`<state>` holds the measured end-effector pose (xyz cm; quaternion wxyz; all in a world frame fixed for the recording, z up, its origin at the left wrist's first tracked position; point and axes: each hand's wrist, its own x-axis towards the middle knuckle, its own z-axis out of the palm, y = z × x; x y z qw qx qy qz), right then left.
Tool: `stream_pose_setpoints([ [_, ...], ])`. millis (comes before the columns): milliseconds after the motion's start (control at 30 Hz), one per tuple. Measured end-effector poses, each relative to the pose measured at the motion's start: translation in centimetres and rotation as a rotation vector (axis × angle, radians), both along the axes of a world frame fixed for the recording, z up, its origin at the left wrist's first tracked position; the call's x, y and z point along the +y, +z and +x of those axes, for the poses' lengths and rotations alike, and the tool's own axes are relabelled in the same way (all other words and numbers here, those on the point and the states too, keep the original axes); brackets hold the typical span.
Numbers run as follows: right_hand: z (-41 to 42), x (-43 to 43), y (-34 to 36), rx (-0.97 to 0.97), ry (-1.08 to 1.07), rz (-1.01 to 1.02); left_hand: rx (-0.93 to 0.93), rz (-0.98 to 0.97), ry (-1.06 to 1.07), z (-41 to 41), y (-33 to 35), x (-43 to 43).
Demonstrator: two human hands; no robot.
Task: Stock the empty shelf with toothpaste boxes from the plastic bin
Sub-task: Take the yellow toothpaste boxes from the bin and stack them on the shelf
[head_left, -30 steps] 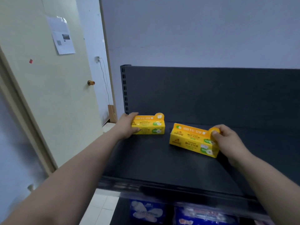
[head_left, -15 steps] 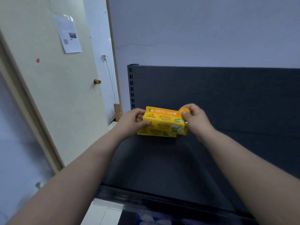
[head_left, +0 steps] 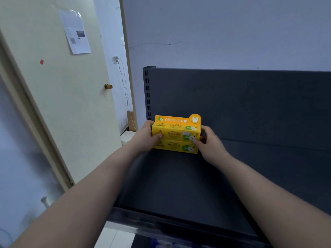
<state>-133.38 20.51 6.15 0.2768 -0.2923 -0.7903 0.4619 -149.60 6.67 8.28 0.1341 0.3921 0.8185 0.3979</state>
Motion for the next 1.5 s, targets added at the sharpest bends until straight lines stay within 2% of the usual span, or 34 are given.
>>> stream_pose_setpoints([
  [167, 0.7, -1.2, 0.2, -0.056, -0.012, 0.092, -0.014, -0.028, 0.022, 0.7, 0.3, -0.7],
  [233, 1.3, -1.5, 0.5, -0.071, -0.027, 0.115, 0.034, -0.035, 0.056, 1.3, 0.8, -1.1],
  [433, 5.4, -2.7, 2.1, -0.137, -0.102, 0.293, 0.401, 0.034, 0.130, 5.5, 1.9, -2.2],
  [633, 14.6, -3.4, 2.8, -0.226, -0.165, 0.539, 0.635, 0.108, 0.023, 13.8, 1.4, -0.9],
  [833, 29.3, -3.4, 2.3, -0.337, -0.331, 0.625, 0.649, 0.137, -0.155, 26.2, 0.3, 1.4],
  [1033, 48.5, -4.7, 1.0, -0.482, -0.552, 0.636, 0.594, 0.174, -0.424, 42.9, -0.9, 4.5],
  [1333, 76.0, -11.1, -1.2, -0.690, -0.950, 0.516, 0.516, 0.204, -0.809, 69.3, -3.4, 7.1],
  [1500, 87.1, -14.9, -2.0, -0.746, -1.178, 0.410, 0.515, 0.214, -1.037, 81.0, -4.1, 7.9],
])
